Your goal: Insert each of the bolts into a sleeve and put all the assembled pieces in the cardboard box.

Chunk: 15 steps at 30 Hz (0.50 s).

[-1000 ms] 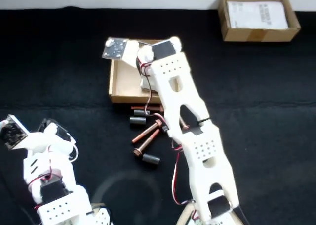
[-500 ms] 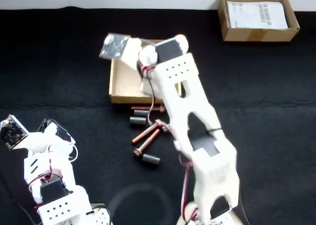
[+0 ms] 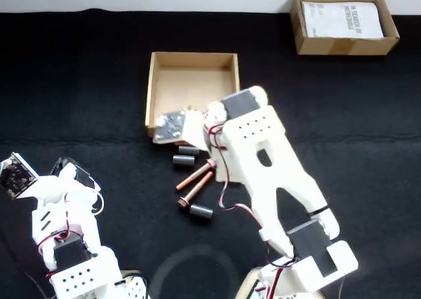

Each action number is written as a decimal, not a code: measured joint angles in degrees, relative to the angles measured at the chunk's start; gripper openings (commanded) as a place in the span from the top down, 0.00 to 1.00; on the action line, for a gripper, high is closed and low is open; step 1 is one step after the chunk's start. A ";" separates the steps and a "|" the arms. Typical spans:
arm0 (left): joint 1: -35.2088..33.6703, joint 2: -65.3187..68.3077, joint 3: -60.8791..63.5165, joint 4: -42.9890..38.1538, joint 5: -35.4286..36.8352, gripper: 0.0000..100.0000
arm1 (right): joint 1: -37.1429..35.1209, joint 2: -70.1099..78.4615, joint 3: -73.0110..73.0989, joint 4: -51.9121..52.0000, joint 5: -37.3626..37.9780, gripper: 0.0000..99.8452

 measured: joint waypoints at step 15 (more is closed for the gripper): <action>-1.49 0.00 0.00 0.00 0.00 0.99 | 3.43 18.73 -6.59 -10.29 8.09 0.86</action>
